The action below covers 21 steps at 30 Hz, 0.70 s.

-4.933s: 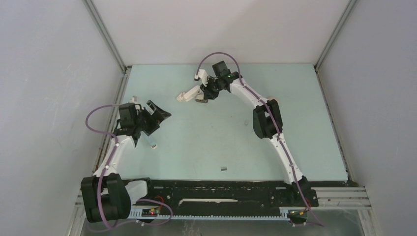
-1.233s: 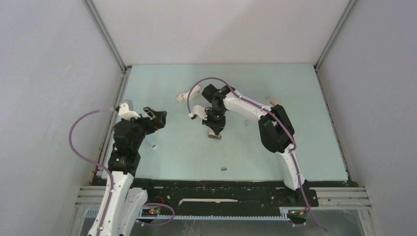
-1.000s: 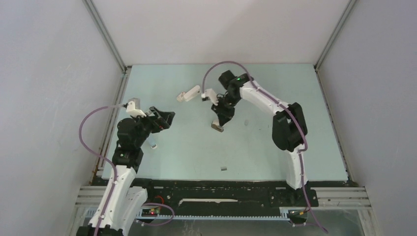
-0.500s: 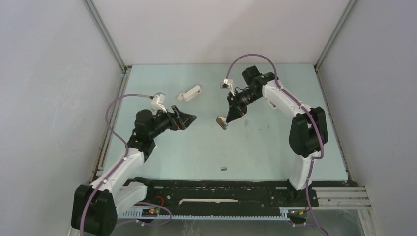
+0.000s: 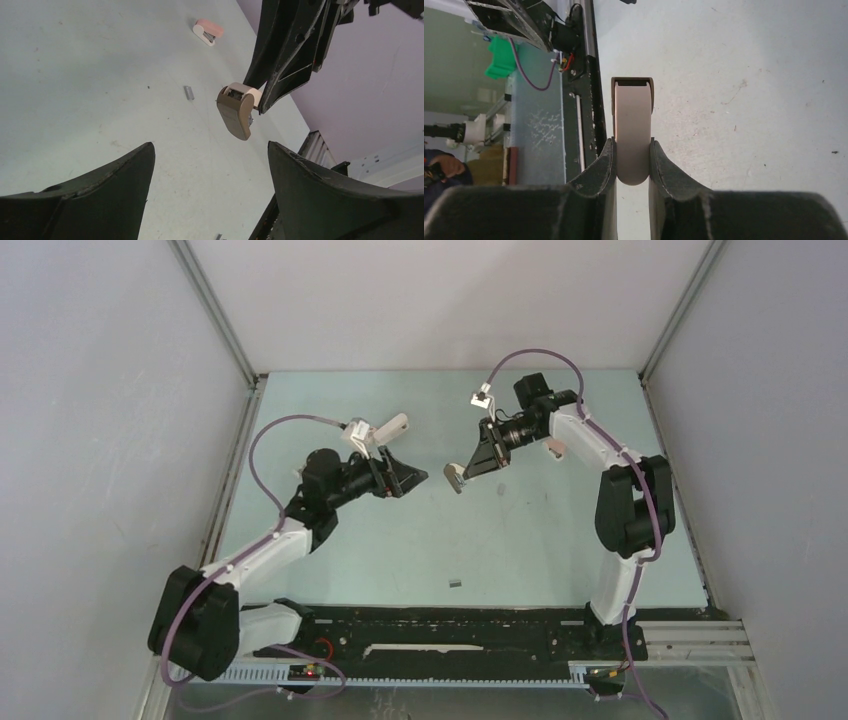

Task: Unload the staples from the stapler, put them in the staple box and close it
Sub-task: Pick up the stapler from the center of the board, then unload the staple at the center of the board.

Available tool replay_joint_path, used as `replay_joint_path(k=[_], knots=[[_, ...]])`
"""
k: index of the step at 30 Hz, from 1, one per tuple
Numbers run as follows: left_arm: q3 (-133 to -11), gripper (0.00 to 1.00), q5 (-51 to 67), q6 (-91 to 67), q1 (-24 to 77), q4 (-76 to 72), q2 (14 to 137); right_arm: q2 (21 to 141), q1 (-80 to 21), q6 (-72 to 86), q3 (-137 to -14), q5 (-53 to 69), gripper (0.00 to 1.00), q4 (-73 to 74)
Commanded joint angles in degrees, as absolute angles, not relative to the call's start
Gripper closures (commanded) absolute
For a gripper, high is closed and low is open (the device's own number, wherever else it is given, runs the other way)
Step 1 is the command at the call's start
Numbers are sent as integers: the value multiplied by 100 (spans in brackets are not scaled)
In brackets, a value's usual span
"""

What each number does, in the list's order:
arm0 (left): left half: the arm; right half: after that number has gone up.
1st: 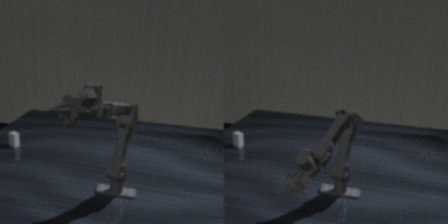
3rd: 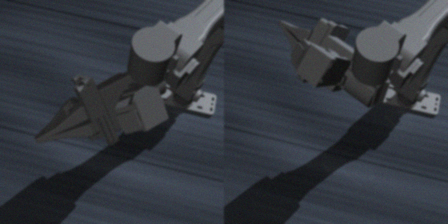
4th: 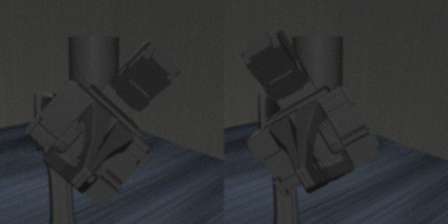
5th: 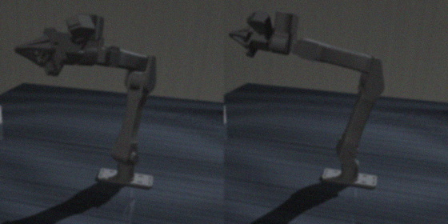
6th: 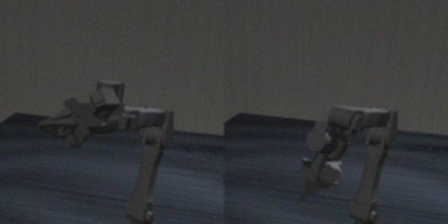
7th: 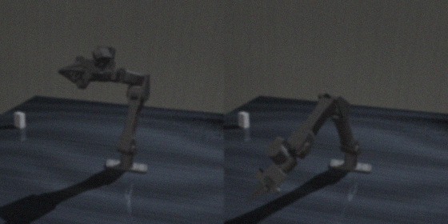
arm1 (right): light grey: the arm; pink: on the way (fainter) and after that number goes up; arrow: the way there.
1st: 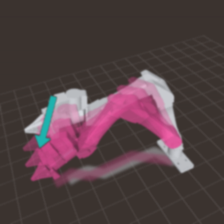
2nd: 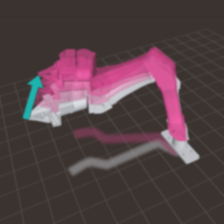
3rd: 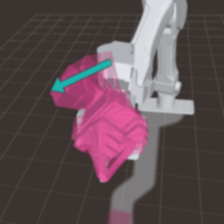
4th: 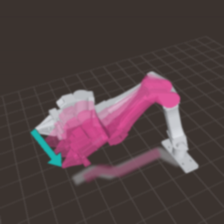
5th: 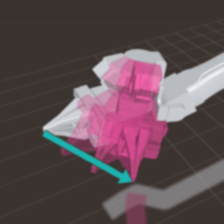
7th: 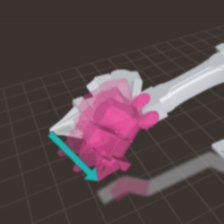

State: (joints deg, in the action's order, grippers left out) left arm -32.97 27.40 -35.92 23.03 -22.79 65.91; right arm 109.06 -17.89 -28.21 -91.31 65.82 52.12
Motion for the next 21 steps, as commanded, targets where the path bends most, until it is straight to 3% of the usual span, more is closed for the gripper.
replay_joint_path(k=[1,14,17,21], knots=[[-3882,12,2869,-3961,2472,-2627,7066,10577,-1597,-2312,-8963,7203,100,4698],[-4507,14,3200,-4524,2917,-3366,8268,10639,-1317,-77,-8297,8116,100,2591],[-4546,19,3288,-4594,2974,-3437,8399,10622,-1310,138,-8269,8174,100,2378],[-4574,32,3476,-4773,2979,-3708,8604,10562,-1301,362,-8193,8226,100,2138]])
